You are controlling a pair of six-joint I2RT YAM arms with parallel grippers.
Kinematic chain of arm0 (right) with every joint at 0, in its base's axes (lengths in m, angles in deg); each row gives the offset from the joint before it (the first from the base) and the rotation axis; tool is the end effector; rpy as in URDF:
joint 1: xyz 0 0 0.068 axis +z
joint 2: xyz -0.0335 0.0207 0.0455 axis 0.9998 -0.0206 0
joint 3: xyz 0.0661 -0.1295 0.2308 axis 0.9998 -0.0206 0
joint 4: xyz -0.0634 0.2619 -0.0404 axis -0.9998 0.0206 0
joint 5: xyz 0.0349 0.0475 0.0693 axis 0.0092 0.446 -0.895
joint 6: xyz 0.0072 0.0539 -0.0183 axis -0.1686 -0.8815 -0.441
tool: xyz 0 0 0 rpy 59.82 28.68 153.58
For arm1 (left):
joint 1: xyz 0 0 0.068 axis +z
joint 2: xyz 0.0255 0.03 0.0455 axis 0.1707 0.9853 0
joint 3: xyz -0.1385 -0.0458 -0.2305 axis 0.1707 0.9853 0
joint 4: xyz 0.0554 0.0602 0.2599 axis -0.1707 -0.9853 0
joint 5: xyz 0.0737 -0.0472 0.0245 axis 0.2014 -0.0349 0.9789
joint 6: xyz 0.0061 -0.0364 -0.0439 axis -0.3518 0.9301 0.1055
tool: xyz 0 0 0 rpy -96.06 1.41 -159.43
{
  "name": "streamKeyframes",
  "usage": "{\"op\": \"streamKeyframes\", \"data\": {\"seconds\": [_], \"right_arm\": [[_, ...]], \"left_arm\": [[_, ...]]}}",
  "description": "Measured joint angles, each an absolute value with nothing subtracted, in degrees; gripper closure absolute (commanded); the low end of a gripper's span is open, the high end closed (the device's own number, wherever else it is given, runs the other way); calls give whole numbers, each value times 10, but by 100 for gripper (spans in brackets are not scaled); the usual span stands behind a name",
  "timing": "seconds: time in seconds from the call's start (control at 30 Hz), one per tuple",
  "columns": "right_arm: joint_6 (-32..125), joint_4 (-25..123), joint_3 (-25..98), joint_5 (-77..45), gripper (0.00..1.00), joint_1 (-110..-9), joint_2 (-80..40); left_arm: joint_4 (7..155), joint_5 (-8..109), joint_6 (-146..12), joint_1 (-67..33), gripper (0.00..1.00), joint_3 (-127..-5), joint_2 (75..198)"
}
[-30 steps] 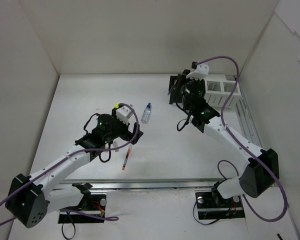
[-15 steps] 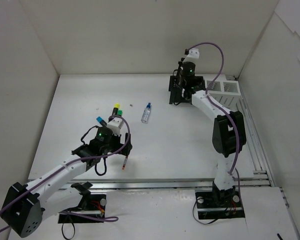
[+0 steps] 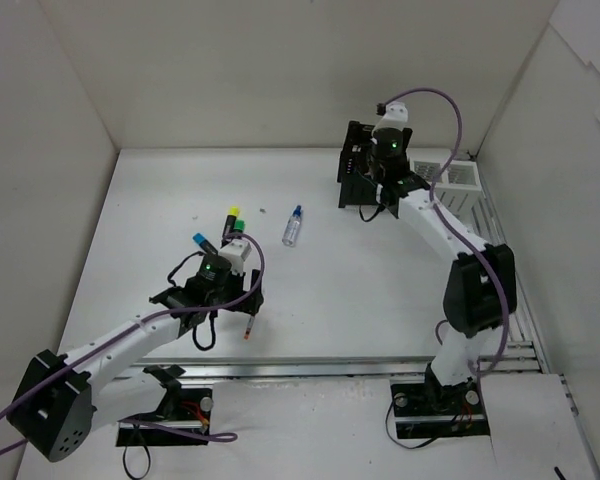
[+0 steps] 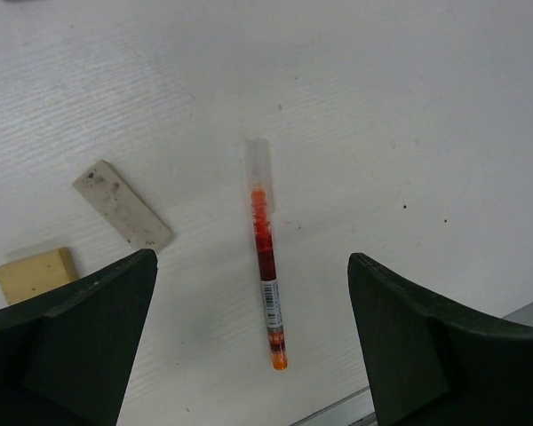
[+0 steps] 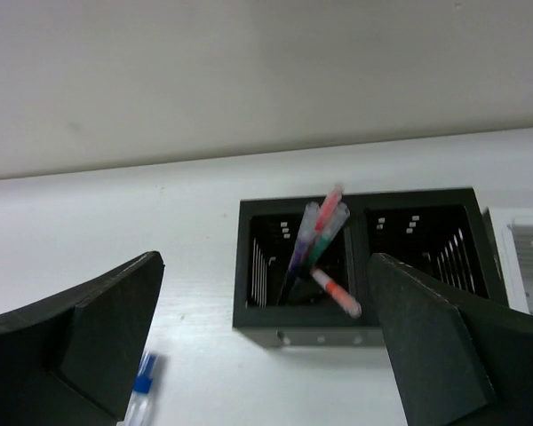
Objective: Sort the stationery into containers
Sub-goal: Place the pen in the storage box, then pick up the pen from the center of the board.
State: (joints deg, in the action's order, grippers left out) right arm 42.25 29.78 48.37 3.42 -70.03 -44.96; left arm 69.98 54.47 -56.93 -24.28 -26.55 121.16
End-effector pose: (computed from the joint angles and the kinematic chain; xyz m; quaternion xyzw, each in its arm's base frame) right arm 0.4465 0.1430 0.3428 0.0274 0.7058 0.1100 0.6992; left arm 0.1944 -0.1355 0.2098 0.1152 0.8847 -0.2407 0.3822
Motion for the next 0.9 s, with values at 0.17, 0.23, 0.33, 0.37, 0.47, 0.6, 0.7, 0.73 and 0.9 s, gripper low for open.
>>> {"op": "streamKeyframes", "data": {"seconds": [0.17, 0.23, 0.33, 0.37, 0.47, 0.6, 0.7, 0.73, 0.9], "right_arm": [[377, 305, 350, 13, 2, -692, -273], [362, 303, 299, 10, 2, -689, -210], [340, 308, 243, 12, 2, -681, -142], [333, 307, 222, 14, 2, -679, -122], [309, 318, 158, 21, 2, -674, -71], [286, 347, 106, 22, 2, -673, -19], [276, 362, 87, 13, 2, -670, 19], [274, 364, 83, 5, 2, -670, 31], [265, 369, 75, -80, 2, -653, 50]], "left_arm": [[706, 527, -555, -254, 31, -253, 1261], [707, 527, -547, -271, 41, -246, 1279], [710, 528, -536, -296, 51, -245, 1313], [712, 530, -535, -304, 57, -245, 1322], [724, 543, -528, -323, 74, -250, 1342], [729, 562, -514, -334, 100, -270, 1372], [730, 573, -511, -341, 100, -281, 1385], [730, 578, -510, -344, 100, -283, 1386], [720, 599, -523, -367, 100, -287, 1374]]}}
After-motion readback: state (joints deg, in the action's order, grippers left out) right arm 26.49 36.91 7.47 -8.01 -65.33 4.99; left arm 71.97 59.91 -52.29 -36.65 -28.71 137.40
